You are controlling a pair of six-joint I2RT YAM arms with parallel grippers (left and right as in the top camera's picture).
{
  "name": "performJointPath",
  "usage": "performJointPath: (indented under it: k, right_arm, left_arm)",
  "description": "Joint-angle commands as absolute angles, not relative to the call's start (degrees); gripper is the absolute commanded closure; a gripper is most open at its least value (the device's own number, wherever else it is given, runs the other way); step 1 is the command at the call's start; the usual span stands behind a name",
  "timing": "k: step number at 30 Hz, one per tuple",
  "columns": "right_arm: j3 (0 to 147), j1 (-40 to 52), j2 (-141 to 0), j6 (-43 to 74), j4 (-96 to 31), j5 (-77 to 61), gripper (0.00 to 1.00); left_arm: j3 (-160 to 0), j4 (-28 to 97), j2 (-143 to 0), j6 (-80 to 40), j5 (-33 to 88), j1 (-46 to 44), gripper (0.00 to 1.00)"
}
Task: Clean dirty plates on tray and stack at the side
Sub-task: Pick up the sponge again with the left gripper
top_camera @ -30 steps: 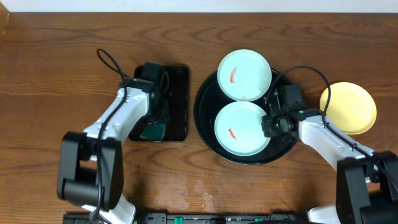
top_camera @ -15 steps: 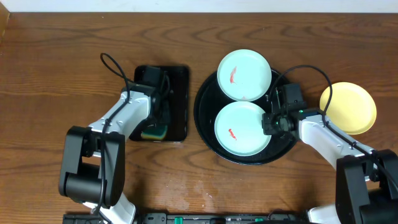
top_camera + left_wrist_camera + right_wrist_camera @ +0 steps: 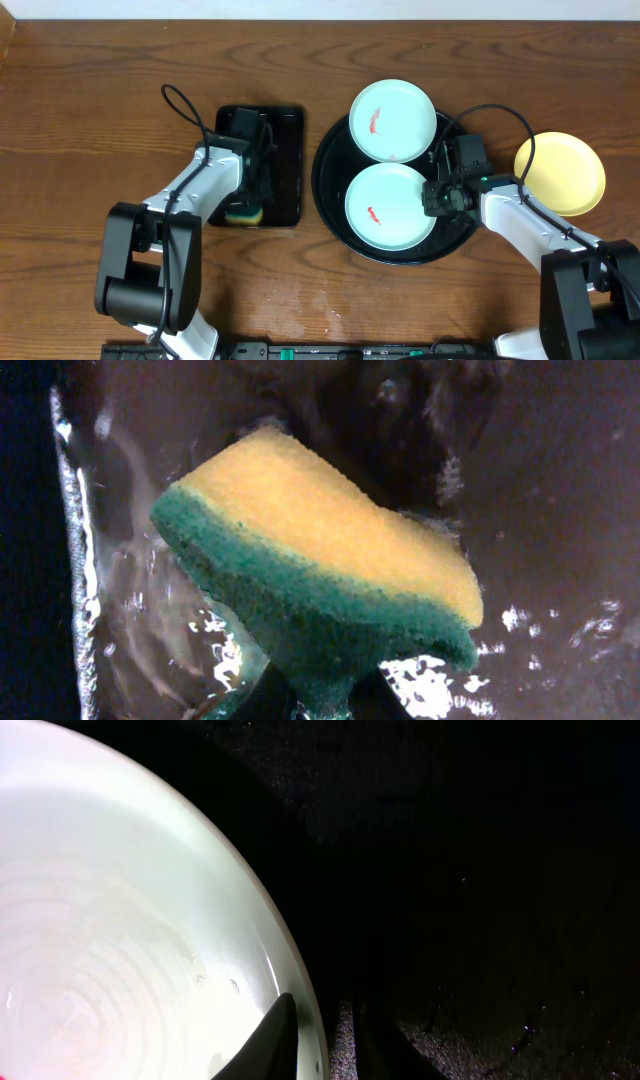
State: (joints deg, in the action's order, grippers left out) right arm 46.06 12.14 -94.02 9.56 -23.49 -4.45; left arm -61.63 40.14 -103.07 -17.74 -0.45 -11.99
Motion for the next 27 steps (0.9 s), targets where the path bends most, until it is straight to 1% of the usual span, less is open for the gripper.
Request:
performJointPath:
  k: [1,4,7,9,12,13,15,17,20,24,27]
  right_arm:
    - [46.1,11.7,-94.7,8.9,-23.6,-3.0,0.82]
    - [46.1,11.7,-94.7,8.2,-23.2,-3.0,0.82]
    - [46.1,11.7,-94.7,7.6,-22.9,-3.0,0.78]
    - [46.1,11.7,-94.7,7.6,-22.9,-3.0,0.77]
    - [46.1,11.7,-94.7,7.6,-23.0,-3.0,0.76]
    - [46.1,11.7,-94.7,7.6,-23.1,-3.0,0.75]
    - [46.1,11.7,-94.7,7.6,-23.3,-3.0,0.74]
    - [46.1,11.7,-94.7,7.6,-23.4,-3.0,0.73]
    - [46.1,11.7,-94.7,7.6,-23.4,-3.2,0.72]
    - [46.1,11.7,-94.7,7.6,-23.8,-3.3,0.71]
    - [46.1,11.7,-94.7,7.6,-24.0,-3.5,0.7]
  left_arm:
    - [-64.2,43.5,-102.0,-17.6,0.8,-12.0,0.92]
    - [-65.9,45.6,-99.0,-17.6,2.3,-12.0,0.92]
    - [-65.9,45.6,-95.6,-17.6,3.4,-12.0,0.93]
    - [-65.9,45.6,-94.4,-17.6,3.4,-12.0,0.91]
    - [-65.7,45.5,-94.3,-17.6,3.4,-12.0,0.83]
    - [-65.3,45.3,-94.4,-17.6,3.4,-12.0,0.73]
    - [-64.2,44.3,-94.4,-17.6,3.4,-12.0,0.67]
    - [-63.3,43.2,-94.4,-17.6,3.4,-12.0,0.56]
    - [-62.4,41.5,-94.5,-17.6,1.6,-11.9,0.51]
    - [-61.1,39.5,-94.6,-17.6,-2.6,-11.9,0.5]
    - [-59.3,36.4,-95.1,-17.6,-0.9,-12.0,0.51]
